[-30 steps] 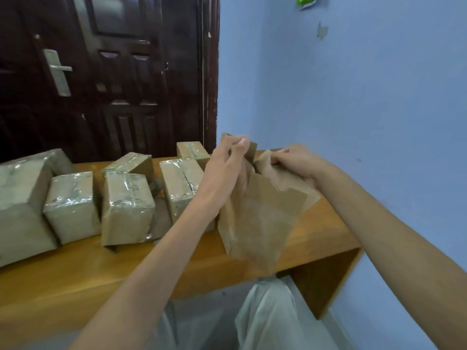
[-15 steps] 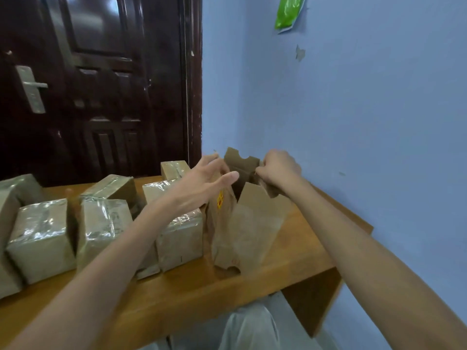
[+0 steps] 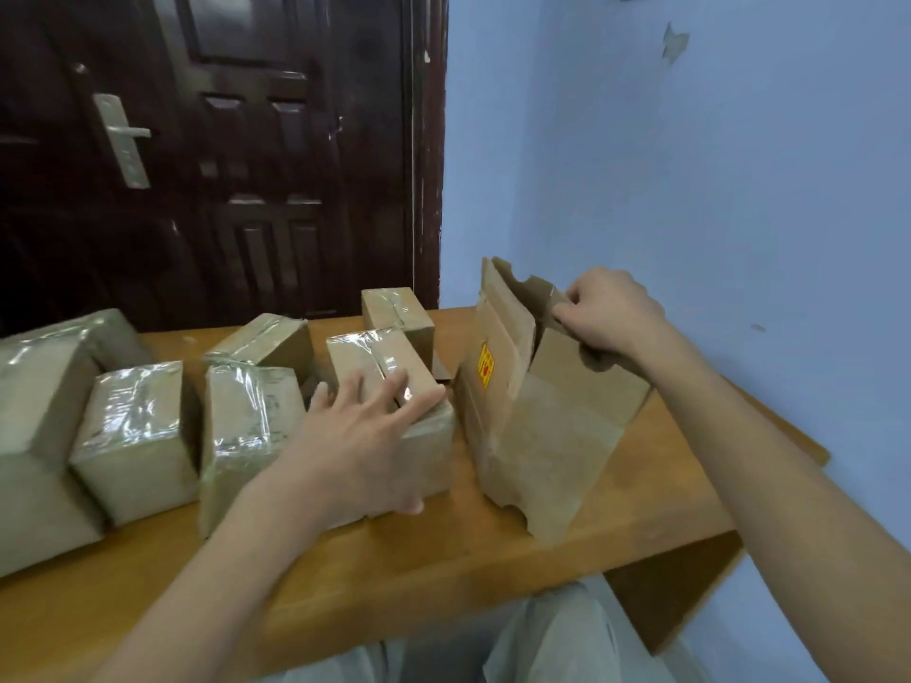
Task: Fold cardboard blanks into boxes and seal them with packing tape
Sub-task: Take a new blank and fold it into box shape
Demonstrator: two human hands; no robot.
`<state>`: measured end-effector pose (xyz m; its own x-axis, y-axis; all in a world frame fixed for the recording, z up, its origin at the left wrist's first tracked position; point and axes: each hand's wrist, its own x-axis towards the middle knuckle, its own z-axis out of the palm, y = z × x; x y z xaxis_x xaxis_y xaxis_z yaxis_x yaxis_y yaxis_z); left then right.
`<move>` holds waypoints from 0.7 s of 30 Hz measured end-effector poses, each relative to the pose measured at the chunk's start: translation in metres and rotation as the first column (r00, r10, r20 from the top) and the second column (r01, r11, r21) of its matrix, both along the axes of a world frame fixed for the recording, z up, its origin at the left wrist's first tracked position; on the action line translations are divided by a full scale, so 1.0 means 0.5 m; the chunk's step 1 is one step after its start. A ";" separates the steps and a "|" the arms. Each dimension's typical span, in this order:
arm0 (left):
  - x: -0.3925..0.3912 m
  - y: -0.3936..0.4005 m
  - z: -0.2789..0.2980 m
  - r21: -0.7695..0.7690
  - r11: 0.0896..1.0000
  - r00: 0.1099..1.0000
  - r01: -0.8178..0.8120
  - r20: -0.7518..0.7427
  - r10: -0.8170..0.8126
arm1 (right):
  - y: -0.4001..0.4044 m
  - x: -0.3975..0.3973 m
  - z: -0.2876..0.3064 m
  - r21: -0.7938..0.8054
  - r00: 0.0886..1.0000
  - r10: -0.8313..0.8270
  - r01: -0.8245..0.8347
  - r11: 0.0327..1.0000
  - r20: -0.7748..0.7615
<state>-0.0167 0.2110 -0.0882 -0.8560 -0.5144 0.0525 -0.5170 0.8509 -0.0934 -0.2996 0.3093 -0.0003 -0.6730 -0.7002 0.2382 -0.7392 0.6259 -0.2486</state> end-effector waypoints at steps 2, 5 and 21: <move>-0.006 -0.019 -0.012 -0.013 1.000 1.000 -0.010 -0.021 0.009 | -0.009 0.002 0.004 -0.007 1.000 0.024 -0.024 1.000 -0.002; -0.008 -0.060 -0.027 -0.045 0.999 0.997 0.005 -0.076 -0.009 | -0.016 0.004 0.006 0.000 0.999 0.047 -0.047 0.999 0.002; -0.008 -0.204 -0.007 -0.094 0.994 0.995 0.064 -0.068 -0.070 | -0.104 0.054 0.028 -0.020 0.991 0.125 -0.124 0.992 0.044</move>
